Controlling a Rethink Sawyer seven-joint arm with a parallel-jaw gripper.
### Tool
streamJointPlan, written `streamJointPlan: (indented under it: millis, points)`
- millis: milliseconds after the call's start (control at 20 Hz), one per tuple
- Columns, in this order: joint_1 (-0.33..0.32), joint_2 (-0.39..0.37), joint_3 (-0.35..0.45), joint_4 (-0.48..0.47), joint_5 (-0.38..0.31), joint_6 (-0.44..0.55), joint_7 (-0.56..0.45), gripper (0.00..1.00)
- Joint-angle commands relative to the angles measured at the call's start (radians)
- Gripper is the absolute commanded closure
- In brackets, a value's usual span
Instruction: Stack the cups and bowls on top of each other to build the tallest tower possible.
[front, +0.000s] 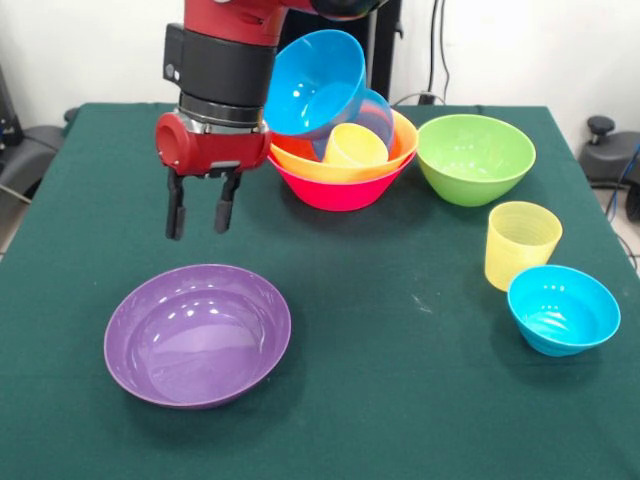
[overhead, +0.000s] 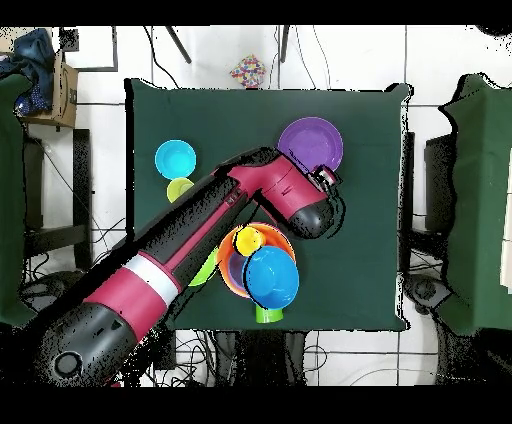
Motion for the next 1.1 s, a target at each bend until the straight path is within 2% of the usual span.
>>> streamJointPlan:
  millis: [50, 400, 750, 1100]
  points:
    - [-0.01, 0.03, 0.2, -0.063, 0.066, 0.087, -0.226, 0.0]
    - [-0.023, 0.021, 0.236, -0.059, 0.094, 0.101, -0.273, 0.0]
    - [-0.037, 0.015, 0.254, -0.07, 0.072, -0.013, -0.226, 0.0]
    - [-0.044, 0.015, 0.275, -0.071, 0.056, -0.049, -0.212, 0.0]
